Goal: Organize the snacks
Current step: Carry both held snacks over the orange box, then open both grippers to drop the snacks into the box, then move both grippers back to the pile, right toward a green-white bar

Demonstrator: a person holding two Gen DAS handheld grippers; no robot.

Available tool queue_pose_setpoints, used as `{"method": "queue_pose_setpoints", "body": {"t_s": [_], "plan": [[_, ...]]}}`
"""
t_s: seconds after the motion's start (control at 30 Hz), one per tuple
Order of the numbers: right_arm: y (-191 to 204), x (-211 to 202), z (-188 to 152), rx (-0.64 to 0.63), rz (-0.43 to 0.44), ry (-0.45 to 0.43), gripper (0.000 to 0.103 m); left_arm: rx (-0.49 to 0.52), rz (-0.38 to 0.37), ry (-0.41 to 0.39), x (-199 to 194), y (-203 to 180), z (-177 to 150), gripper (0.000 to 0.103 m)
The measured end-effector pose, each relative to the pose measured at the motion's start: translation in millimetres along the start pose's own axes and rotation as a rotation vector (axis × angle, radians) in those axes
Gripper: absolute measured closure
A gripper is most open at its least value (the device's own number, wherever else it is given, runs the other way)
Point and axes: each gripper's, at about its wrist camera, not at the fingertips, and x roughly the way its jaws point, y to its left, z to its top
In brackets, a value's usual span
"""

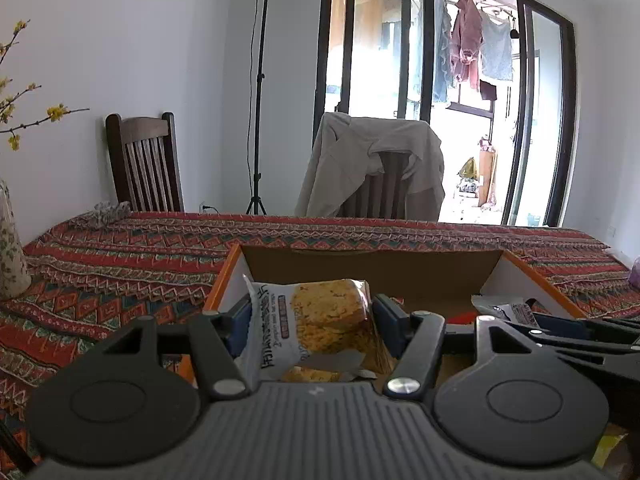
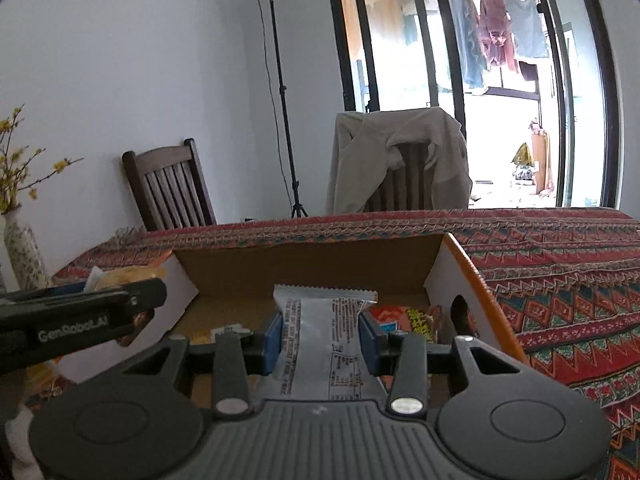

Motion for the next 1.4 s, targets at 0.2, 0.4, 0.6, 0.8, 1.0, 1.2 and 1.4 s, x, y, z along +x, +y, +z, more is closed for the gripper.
{"method": "queue_pose_setpoints", "body": {"t_s": [0.2, 0.4, 0.6, 0.8, 1.0, 1.2, 1.4], "plan": [[-1, -2, -3, -0.001, -0.020, 0.000, 0.057, -0.038, -0.002, -0.027, -3, 8, -1, 0.018], [-8, -6, -3, 0.027, -0.027, -0.016, 0.004, -0.090, 0.010, -0.069, -13, 12, 0, 0.000], [-8, -6, -4, 0.032, -0.037, -0.011, 0.000, -0.089, 0.003, -0.070, -17, 10, 1, 0.000], [-8, -9, -2, 0.034, -0.042, -0.021, 0.000, -0.103, -0.006, -0.076, -22, 12, 2, 0.000], [-8, -13, 0, 0.032, -0.040, -0.027, 0.000, -0.126, -0.015, -0.087, -26, 13, 6, 0.000], [-1, -21, 9, 0.007, -0.048, -0.034, 0.000, -0.142, -0.017, -0.090, -36, 11, 17, 0.000], [5, -38, 14, -0.002, -0.049, -0.040, 0.000, -0.155, -0.028, -0.091, -57, 10, 22, 0.000]]}}
